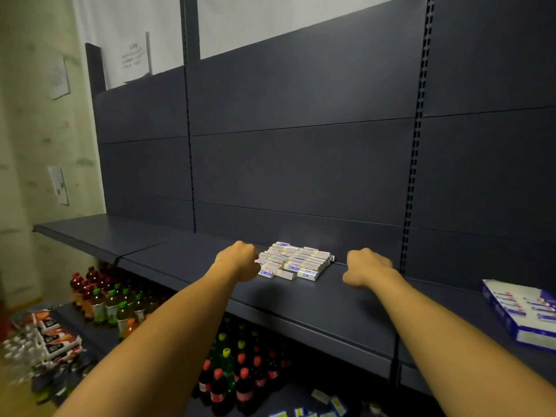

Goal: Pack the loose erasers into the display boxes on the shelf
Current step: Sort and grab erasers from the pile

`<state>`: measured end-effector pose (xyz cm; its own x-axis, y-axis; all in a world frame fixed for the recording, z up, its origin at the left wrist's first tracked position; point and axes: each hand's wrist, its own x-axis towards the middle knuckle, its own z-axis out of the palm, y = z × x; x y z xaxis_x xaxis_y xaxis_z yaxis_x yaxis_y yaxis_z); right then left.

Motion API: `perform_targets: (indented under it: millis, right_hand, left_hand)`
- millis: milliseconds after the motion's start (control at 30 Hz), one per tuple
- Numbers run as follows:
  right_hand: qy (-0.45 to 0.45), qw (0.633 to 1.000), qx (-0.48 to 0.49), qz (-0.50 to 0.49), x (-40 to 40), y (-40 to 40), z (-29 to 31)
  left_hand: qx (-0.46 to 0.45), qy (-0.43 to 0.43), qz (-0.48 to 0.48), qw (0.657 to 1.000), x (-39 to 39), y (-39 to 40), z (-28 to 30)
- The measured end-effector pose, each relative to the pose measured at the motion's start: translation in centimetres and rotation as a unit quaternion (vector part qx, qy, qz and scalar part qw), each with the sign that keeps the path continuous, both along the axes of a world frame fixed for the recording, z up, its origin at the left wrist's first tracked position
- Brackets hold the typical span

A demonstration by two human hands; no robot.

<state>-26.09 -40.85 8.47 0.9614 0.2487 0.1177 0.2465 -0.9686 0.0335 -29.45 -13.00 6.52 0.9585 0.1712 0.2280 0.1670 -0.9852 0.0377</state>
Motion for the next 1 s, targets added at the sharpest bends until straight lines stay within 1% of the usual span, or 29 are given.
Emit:
perform_targets:
  millis: [167,333,667,867,1000]
  right_hand:
    - [0.002,1.0,-0.01,-0.02,0.1,2.1,0.1]
    - [-0.002,1.0,-0.005,-0.023,2.3,4.7,-0.2]
    - [0.006,0.999,0.033,0.005,9.2,11.4,-0.9]
    - [-0.008,0.998,0.045,0.042,12.0,14.5,-1.3]
    - [-0.021,0.998,0.018,0.061,12.4,16.3,-2.3]
  left_hand:
    - [-0.019,0.002,-0.023,1.0,1.5,1.9,-0.7]
    - [-0.032,0.002,-0.044,0.999,3.8,3.7,-1.6]
    - [-0.018,0.0,-0.077,0.997,11.1,8.9,-0.4]
    - [-0.021,-0.001,-0.109,0.994,14.5,10.6,-1.3]
    - [-0.017,0.009,-0.147,0.989,15.9,11.5,-1.8]
